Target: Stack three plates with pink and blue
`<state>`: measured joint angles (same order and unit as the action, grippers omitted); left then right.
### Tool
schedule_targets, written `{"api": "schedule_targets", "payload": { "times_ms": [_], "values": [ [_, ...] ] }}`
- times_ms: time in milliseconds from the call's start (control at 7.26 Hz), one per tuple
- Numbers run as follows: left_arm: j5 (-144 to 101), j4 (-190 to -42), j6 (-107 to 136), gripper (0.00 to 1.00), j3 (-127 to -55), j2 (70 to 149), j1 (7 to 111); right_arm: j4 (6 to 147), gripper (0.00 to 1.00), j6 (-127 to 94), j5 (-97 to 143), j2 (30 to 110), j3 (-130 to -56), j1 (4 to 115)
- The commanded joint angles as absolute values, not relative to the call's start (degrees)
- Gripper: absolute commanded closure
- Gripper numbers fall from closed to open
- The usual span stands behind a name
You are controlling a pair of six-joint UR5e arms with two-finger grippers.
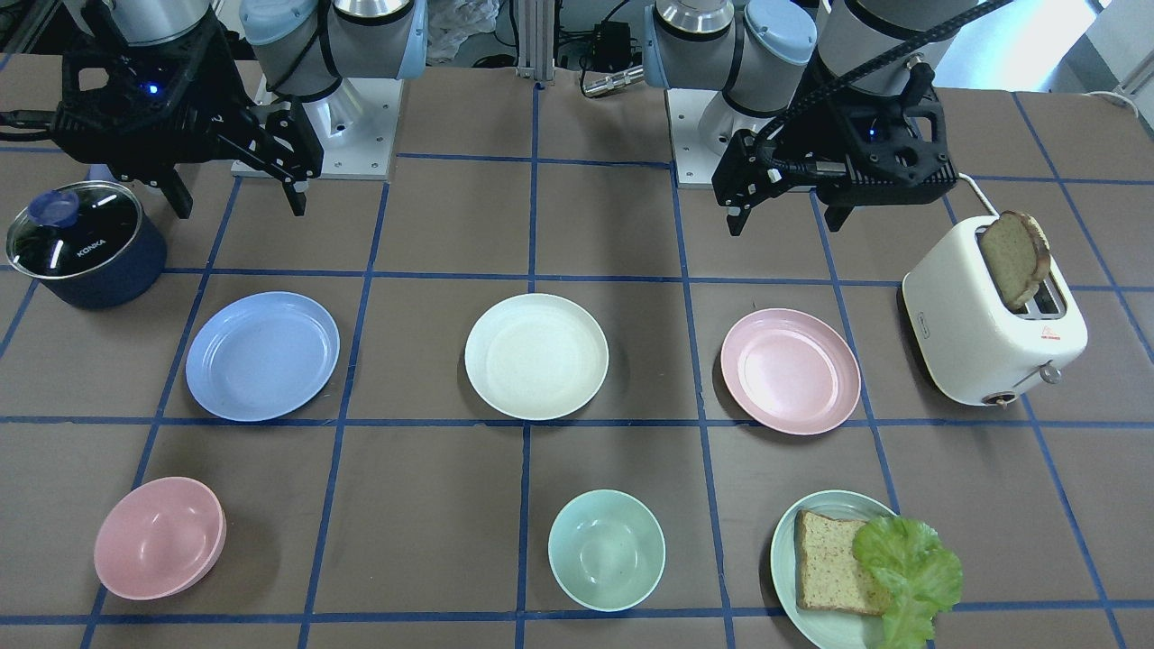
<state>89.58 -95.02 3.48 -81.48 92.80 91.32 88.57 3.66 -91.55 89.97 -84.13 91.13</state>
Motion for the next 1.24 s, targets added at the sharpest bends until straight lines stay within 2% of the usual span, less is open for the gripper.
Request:
{"api": "schedule_targets", "payload": {
  "times_ms": [0,1102],
  "values": [
    [89.47,-94.83,3.16,0.00,-81.47,92.90,91.32,88.59,0.00,3.69,-91.58,89.91,-84.29,91.06],
    [89.38,-94.92,3.43,0.00,-81.56,92.64,91.41,88.42,0.00,3.60,-91.76,90.18,-85.17,91.05]
  ]
}}
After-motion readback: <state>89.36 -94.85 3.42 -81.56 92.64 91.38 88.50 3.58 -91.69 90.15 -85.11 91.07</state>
